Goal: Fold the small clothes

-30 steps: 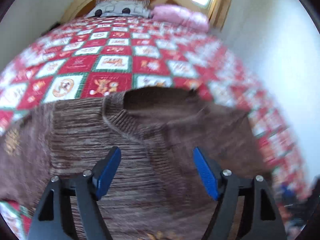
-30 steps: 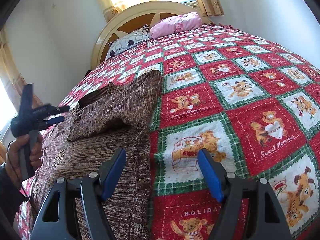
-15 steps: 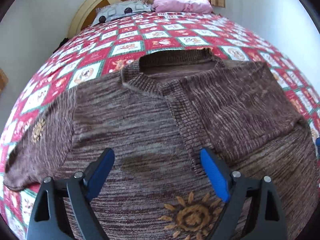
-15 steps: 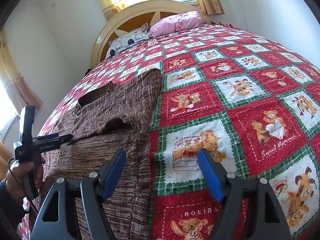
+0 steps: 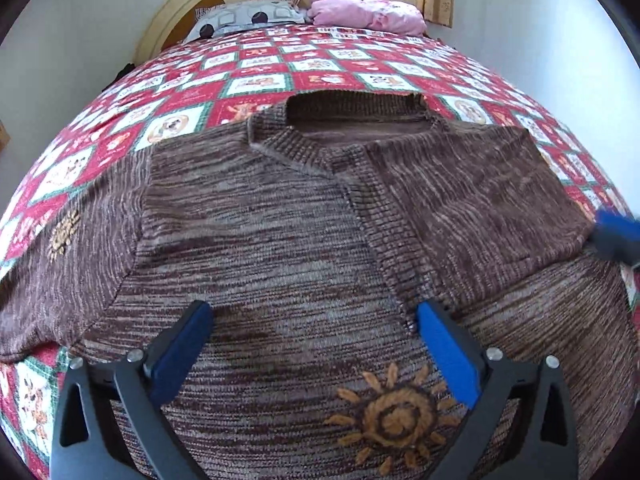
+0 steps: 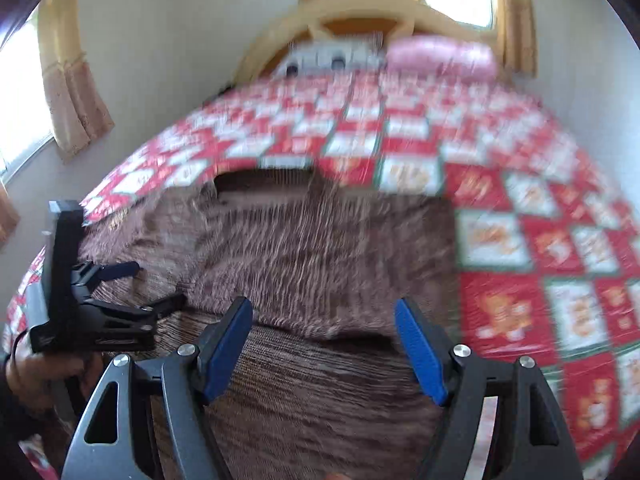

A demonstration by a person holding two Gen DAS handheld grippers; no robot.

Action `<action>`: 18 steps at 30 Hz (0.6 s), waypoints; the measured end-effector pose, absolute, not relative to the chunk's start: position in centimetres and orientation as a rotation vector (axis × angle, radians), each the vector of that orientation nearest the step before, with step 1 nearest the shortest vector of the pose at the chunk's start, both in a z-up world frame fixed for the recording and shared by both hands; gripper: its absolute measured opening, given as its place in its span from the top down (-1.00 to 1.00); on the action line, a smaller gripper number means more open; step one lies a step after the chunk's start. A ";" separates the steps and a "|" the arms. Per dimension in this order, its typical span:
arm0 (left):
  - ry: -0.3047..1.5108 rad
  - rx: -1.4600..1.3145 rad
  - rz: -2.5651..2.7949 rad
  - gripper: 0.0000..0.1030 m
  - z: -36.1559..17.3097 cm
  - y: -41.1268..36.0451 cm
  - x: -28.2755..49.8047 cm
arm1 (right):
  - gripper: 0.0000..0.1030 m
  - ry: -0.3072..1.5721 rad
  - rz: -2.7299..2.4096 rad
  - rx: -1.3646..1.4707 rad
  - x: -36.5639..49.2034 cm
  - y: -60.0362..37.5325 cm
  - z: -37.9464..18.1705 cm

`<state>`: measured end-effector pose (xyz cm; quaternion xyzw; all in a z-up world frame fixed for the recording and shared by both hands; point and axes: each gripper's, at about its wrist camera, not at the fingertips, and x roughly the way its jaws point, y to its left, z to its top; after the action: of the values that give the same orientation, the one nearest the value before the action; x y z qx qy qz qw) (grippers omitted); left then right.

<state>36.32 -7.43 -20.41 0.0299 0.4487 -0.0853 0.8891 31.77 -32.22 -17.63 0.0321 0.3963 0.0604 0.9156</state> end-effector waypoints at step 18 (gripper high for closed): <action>0.864 -0.016 -0.010 -1.00 -16.8 6.8 30.8 | -0.44 0.788 0.091 -0.029 32.0 -24.4 -16.0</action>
<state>30.83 6.84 -16.78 -0.0076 0.4185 -0.0049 0.9082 31.99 -24.39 -16.03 -0.0143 0.3839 0.0443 0.9222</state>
